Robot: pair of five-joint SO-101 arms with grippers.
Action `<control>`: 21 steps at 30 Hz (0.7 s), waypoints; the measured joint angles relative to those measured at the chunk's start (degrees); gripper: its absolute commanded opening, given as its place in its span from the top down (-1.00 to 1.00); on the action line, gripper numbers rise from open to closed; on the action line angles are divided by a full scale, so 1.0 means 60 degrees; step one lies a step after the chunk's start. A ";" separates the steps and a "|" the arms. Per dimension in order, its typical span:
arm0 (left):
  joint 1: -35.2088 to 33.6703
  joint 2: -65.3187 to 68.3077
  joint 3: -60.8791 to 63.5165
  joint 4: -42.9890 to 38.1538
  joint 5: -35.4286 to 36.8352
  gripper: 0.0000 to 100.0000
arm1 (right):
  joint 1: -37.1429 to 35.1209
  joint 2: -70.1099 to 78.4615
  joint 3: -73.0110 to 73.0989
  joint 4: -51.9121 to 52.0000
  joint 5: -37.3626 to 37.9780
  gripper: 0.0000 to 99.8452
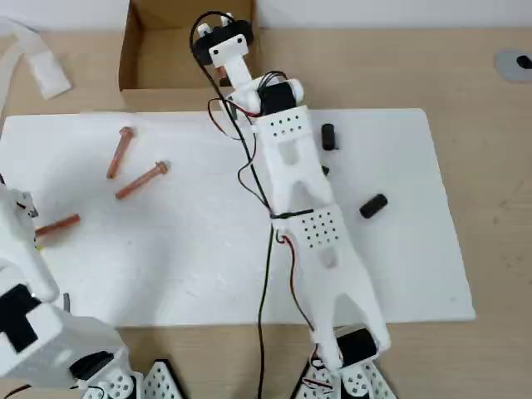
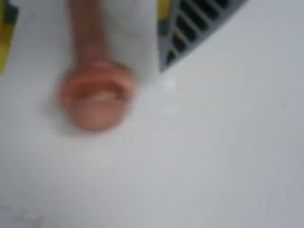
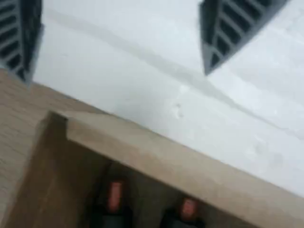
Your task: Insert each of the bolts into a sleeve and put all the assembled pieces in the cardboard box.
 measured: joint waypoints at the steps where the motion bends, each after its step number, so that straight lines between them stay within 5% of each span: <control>1: 0.0000 0.0132 0.0000 0.0000 0.0000 0.55 | 0.0000 0.0000 0.0000 0.0000 0.0000 0.46; 12: -0.0015 0.0923 -0.0132 -0.0381 -0.0015 0.58 | 0.0000 0.0000 0.0000 0.0000 0.0000 0.46; 21: 0.0044 0.1670 -0.1055 -0.0894 -0.0161 0.99 | 0.0000 0.0000 0.0000 0.0000 0.0000 0.46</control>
